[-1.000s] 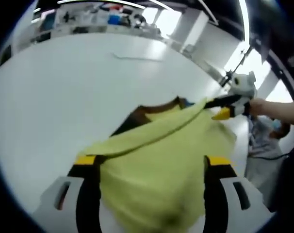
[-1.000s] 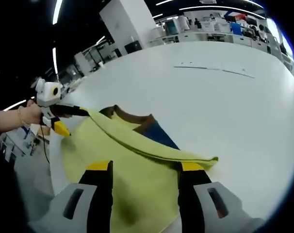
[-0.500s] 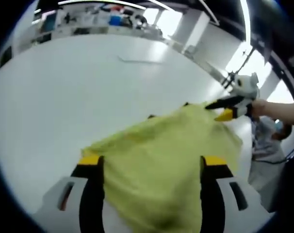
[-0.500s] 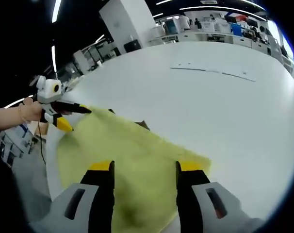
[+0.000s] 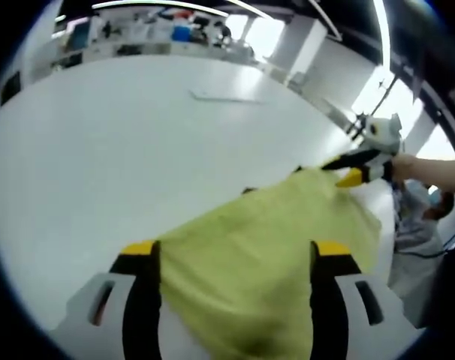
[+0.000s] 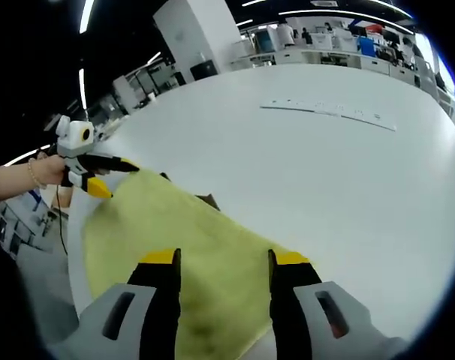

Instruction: Fold the garment on the visible template until the final outline fits inside the template.

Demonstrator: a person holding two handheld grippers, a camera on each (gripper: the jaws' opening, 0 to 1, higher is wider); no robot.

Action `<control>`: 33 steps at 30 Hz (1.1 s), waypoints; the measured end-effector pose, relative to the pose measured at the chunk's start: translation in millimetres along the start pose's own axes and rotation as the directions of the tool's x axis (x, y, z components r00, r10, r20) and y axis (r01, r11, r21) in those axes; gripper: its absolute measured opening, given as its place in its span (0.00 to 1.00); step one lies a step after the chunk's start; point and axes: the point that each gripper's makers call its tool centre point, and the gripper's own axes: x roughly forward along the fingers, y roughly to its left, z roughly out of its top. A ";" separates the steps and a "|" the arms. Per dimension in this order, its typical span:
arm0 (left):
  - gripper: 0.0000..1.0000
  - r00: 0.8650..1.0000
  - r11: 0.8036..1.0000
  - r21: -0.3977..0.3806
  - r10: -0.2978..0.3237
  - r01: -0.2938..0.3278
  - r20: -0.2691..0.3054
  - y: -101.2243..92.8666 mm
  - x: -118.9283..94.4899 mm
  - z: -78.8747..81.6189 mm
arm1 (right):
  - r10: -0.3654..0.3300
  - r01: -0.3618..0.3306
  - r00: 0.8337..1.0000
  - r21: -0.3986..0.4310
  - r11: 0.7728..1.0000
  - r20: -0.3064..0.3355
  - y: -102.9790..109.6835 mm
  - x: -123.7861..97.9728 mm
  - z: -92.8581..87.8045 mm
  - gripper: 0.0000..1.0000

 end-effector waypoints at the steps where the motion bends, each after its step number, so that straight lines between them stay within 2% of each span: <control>1: 0.77 1.000 1.000 -0.002 0.001 -0.001 0.001 -0.1 -0.2 0.4 | 0.000 0.000 1.000 0.003 1.000 0.001 0.1 -0.1 0.4 0.47; 12: 0.76 1.000 1.000 -0.004 0.002 -0.002 0.002 -3.1 -1.7 1.1 | 0.000 0.000 1.000 0.014 1.000 0.005 -1.0 -0.3 0.2 0.46; 21: 0.80 1.000 1.000 -0.005 0.006 -0.006 -0.012 -6.0 -4.5 2.2 | -0.004 0.004 1.000 0.027 1.000 0.006 3.8 -6.9 1.4 0.50; 27: 0.81 0.999 0.999 -0.008 0.033 -0.033 0.009 -4.3 -21.8 6.5 | -0.022 0.021 1.000 0.015 1.000 0.021 5.6 -22.9 4.8 0.51; 33: 0.85 0.995 0.995 -0.045 0.091 -0.089 0.047 -3.0 -48.3 7.7 | -0.050 0.050 0.997 0.001 0.999 0.050 12.6 -46.1 7.2 0.53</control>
